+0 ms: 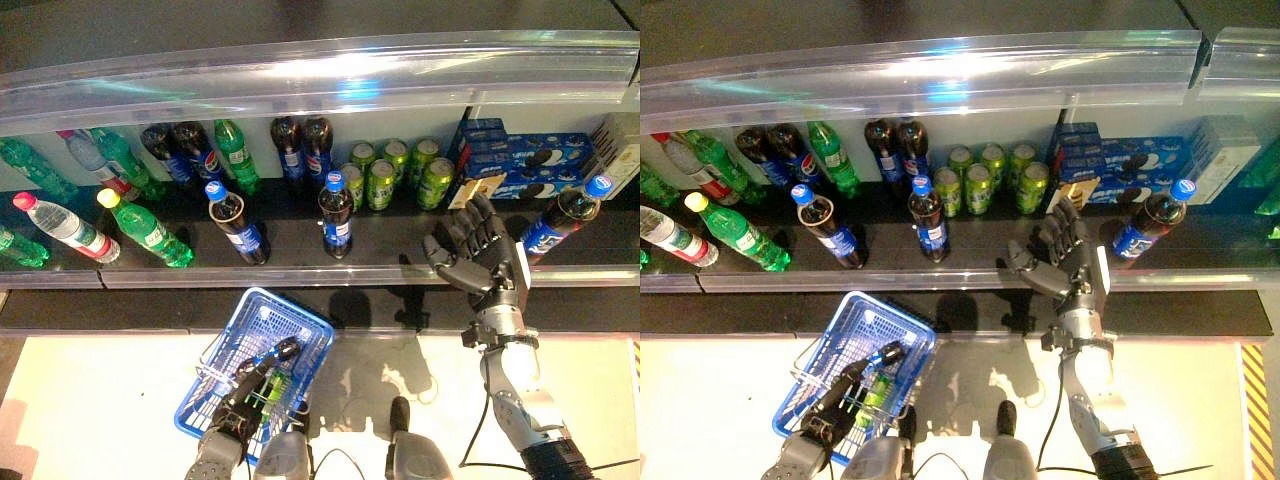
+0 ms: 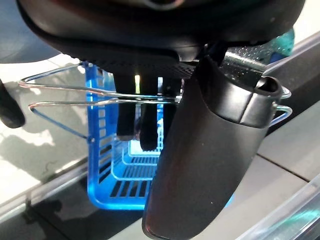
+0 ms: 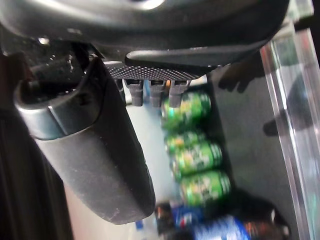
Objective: Pick up the drink and place into the basket.
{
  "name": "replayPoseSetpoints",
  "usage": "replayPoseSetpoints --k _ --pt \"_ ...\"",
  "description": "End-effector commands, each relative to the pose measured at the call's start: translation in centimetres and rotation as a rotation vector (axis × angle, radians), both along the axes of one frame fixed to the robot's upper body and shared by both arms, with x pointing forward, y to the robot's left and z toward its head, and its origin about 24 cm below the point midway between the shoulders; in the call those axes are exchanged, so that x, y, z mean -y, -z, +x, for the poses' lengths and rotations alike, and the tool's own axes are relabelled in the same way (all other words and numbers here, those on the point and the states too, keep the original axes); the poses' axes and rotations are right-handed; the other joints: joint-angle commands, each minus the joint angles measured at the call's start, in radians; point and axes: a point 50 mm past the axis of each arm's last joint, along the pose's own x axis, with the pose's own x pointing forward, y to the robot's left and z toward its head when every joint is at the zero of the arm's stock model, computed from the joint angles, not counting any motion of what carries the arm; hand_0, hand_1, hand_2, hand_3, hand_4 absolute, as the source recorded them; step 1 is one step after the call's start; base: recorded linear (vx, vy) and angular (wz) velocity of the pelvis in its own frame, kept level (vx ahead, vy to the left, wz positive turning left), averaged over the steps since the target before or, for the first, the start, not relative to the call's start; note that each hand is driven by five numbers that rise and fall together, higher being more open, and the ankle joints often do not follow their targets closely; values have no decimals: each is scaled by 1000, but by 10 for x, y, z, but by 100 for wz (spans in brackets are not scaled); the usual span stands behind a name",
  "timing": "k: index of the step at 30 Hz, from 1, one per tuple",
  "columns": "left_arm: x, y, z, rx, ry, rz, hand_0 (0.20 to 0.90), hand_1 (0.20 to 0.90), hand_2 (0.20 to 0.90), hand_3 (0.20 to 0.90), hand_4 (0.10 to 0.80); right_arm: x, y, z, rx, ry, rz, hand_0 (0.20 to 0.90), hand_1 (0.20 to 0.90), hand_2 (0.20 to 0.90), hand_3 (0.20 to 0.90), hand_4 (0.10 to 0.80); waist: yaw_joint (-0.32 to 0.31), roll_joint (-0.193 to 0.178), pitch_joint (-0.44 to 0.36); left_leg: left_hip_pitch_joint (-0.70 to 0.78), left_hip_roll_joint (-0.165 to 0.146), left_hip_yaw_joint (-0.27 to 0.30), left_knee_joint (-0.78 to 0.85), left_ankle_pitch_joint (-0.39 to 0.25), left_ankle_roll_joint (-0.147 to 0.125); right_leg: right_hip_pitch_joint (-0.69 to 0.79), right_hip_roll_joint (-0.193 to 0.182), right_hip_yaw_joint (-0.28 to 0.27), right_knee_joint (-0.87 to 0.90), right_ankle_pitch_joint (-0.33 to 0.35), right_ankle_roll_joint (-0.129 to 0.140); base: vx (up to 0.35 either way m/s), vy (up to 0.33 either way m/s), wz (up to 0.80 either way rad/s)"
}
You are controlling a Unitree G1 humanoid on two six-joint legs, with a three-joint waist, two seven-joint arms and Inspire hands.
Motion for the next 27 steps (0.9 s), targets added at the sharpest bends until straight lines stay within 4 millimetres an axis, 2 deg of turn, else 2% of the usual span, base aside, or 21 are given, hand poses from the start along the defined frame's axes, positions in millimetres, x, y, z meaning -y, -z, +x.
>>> replayPoseSetpoints --k 1,7,20,27 --pt "-10 -51 35 341 29 18 300 300 300 200 100 -3 -79 17 346 46 -113 900 900 900 900 800 34 20 -35 -221 12 -45 155 20 -45 -2 -28 10 127 -138 4 -204 -2 0" --pt "-13 -62 51 403 40 27 300 300 300 200 100 -4 -104 29 419 87 -129 900 900 900 900 800 47 31 23 -286 -5 -57 165 31 -45 -26 -27 11 109 -129 7 -142 -37 1" --pt "-18 -96 82 530 72 62 300 300 300 200 100 -6 -146 37 565 123 -138 900 900 900 900 800 76 12 106 -404 -13 -60 150 53 -36 -84 -8 14 35 -96 14 -110 -59 1" --pt "-20 -109 93 573 71 76 300 300 300 200 100 -5 -163 41 611 152 -140 900 900 900 900 800 86 1 106 -459 -14 -53 137 64 -30 -133 -6 13 13 -79 14 -50 -27 0"
